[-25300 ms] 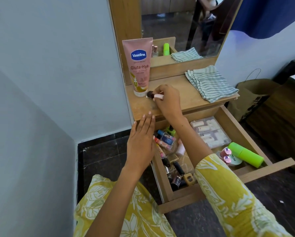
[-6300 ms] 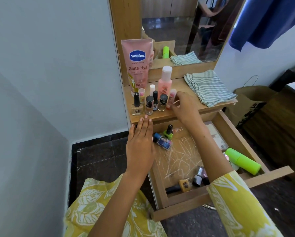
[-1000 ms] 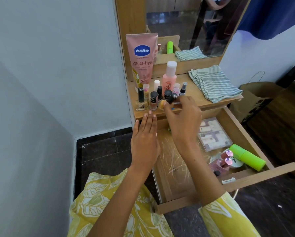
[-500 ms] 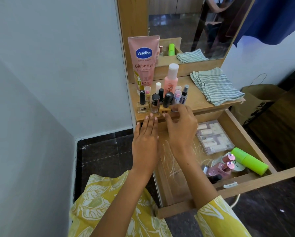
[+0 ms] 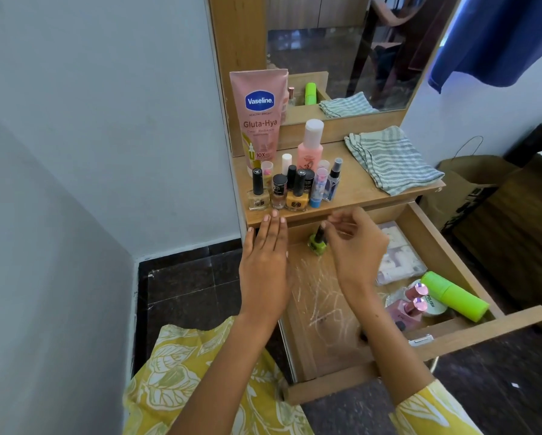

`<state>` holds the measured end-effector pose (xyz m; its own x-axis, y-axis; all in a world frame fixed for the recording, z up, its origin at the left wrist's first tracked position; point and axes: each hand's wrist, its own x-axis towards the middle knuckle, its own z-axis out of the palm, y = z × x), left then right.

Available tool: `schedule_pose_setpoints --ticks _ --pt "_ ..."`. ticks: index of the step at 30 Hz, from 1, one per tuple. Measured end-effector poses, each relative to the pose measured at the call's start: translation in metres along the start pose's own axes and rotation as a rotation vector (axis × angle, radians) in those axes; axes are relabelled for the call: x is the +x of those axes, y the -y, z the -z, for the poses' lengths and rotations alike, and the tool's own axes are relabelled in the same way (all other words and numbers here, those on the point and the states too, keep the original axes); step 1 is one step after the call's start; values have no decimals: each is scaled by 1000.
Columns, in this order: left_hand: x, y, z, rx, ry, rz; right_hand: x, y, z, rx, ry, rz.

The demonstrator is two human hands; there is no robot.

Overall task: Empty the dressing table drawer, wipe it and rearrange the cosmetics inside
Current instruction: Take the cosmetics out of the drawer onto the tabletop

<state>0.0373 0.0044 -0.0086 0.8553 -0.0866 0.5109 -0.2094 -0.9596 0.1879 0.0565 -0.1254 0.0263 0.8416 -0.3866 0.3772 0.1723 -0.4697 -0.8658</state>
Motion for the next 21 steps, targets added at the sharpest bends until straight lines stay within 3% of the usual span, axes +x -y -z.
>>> schedule_pose_setpoints --ticks 7,14,18,21 --pt "-1 0 -1 -7 30 6 9 -35 9 -269 187 -229" --pt "0 0 0 -2 47 11 11 -21 -19 -632 362 -92" --pt "2 4 6 -7 63 -16 11 -15 -15 -601 429 -40" --pt "5 11 16 -42 30 -77 7 -4 -6 -311 520 -4"
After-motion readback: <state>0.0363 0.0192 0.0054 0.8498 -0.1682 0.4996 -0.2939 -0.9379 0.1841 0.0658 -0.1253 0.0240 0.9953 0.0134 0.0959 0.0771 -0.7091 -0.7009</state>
